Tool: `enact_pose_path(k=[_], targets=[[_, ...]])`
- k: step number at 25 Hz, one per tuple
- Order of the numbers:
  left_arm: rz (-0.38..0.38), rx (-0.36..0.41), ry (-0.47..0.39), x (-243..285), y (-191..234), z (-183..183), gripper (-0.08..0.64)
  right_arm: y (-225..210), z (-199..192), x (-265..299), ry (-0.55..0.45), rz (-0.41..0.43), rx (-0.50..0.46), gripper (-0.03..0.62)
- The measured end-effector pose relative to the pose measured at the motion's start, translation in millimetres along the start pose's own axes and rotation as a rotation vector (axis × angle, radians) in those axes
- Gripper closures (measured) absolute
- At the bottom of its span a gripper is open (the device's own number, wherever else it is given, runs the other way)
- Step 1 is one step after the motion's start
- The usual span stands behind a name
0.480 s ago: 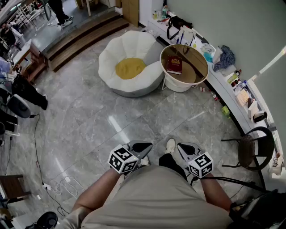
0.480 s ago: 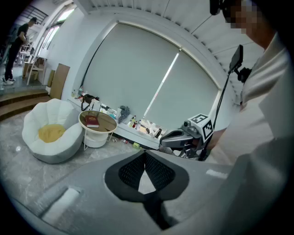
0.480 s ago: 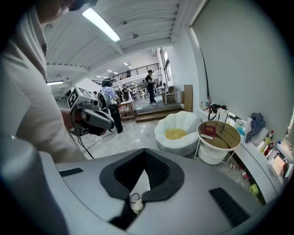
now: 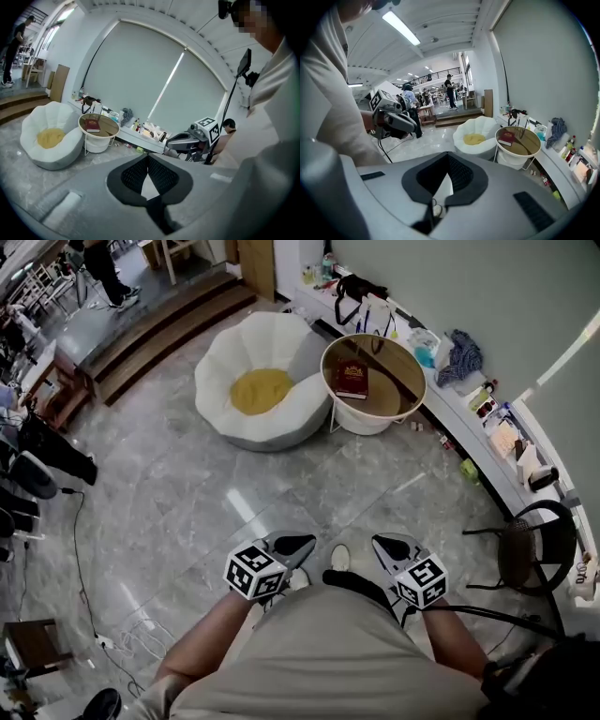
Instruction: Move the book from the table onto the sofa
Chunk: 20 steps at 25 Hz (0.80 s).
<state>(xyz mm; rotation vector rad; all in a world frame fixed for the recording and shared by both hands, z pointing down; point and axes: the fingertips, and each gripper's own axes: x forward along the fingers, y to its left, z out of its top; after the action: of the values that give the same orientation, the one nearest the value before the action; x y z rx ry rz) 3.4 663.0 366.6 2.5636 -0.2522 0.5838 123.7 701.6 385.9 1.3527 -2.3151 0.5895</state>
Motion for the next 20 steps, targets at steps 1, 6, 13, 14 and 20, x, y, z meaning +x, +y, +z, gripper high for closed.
enact_pose_path(k=[1, 6, 13, 14, 20], targets=[[0.011, -0.006, -0.006, 4, 2, 6, 0.551, -10, 4, 2, -0.006, 0.004, -0.006, 0.580], [0.075, -0.037, -0.033, 26, 17, 33, 0.551, -57, 22, 13, -0.039, 0.053, 0.022, 0.580], [0.163, -0.068, -0.086, 57, 50, 67, 0.549, -121, 30, 42, -0.050, 0.086, 0.030, 0.549], [0.167, -0.064, -0.085, 62, 54, 72, 0.548, -131, 30, 45, -0.047, 0.081, 0.043, 0.513], [0.130, -0.054, -0.055, 90, 96, 101, 0.476, -177, 35, 71, -0.038, 0.017, 0.129, 0.475]])
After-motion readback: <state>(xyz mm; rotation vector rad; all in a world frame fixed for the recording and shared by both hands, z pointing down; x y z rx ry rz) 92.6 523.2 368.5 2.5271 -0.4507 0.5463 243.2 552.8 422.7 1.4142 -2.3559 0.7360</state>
